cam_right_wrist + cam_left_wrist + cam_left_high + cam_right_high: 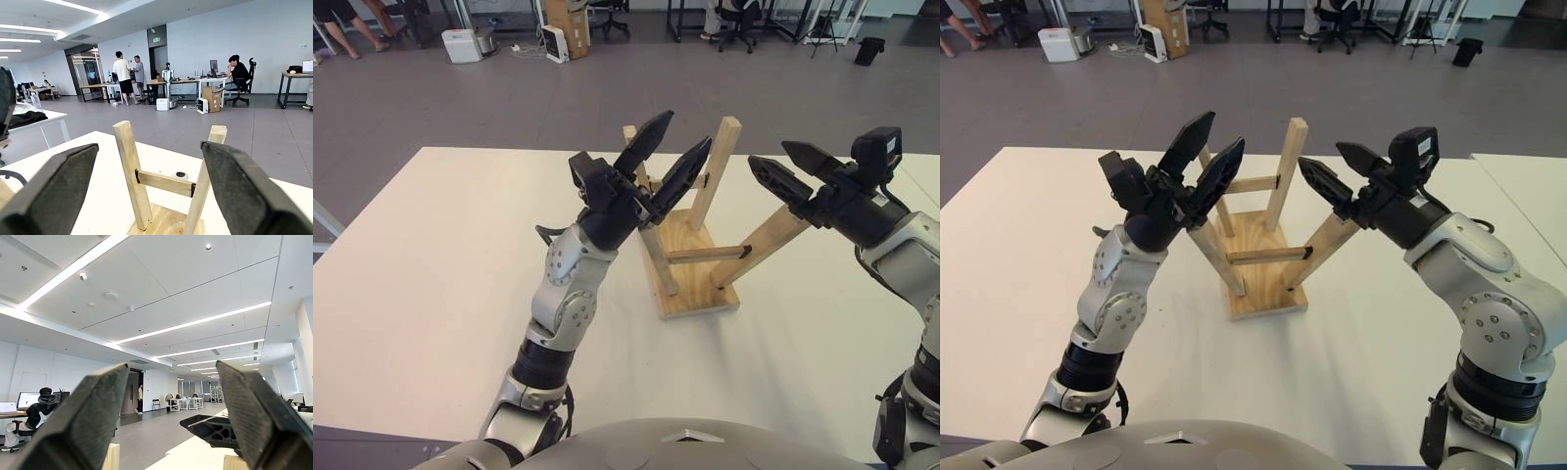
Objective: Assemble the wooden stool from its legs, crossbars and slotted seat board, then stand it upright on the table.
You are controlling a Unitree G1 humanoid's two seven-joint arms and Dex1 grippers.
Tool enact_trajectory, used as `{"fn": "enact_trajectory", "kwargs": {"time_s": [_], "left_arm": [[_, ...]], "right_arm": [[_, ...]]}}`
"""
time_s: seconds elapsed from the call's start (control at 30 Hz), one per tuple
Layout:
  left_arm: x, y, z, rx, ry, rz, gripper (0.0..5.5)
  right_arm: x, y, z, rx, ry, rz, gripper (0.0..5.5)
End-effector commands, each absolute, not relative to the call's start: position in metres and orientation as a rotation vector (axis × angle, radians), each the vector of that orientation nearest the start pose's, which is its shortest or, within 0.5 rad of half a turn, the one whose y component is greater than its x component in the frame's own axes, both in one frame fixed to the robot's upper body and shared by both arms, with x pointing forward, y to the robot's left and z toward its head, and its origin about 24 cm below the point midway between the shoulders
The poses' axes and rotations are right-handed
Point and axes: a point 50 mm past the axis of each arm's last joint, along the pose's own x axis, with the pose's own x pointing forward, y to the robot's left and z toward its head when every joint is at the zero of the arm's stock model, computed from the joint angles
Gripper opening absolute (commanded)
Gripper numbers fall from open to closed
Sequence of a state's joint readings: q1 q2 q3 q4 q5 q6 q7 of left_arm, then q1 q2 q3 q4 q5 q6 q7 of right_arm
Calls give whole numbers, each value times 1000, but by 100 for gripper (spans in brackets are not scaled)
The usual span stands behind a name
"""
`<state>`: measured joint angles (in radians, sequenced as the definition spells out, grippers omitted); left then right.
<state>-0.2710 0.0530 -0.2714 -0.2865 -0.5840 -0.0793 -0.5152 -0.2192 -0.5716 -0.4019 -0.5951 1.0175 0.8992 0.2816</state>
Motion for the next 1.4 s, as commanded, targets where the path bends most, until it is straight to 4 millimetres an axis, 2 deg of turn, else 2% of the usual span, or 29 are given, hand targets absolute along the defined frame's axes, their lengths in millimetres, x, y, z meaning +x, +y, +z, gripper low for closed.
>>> {"fn": "enact_trajectory", "kwargs": {"time_s": [0.03, 0.17, 0.3, 0.43, 0.8, 1.07, 1.17, 1.27, 1.4], "left_arm": [[239, 64, 85, -313, -125, -932, 328], [239, 49, 84, -305, -107, -1022, 328], [238, 29, 85, -290, -90, -1128, 328], [232, 13, 82, -274, -53, -1205, 328], [231, 8, 76, -252, -9, -1225, 328], [226, 18, 71, -152, 12, -1225, 328], [229, 29, 78, -145, -21, -1168, 328], [238, 38, 101, -75, -81, -1122, 328], [246, 42, 129, -129, -192, -1081, 328]], "right_arm": [[230, -197, 146, 418, 218, 597, 389], [232, -181, 146, 554, 200, 658, 389], [230, -163, 146, 590, 221, 724, 389], [227, -155, 141, 590, 255, 751, 389], [208, -124, 131, 591, 338, 898, 389], [210, -124, 135, 493, 325, 921, 389], [214, -132, 144, 472, 282, 912, 389], [221, -148, 158, 449, 218, 881, 389], [228, -161, 181, 439, 113, 865, 389]]}}
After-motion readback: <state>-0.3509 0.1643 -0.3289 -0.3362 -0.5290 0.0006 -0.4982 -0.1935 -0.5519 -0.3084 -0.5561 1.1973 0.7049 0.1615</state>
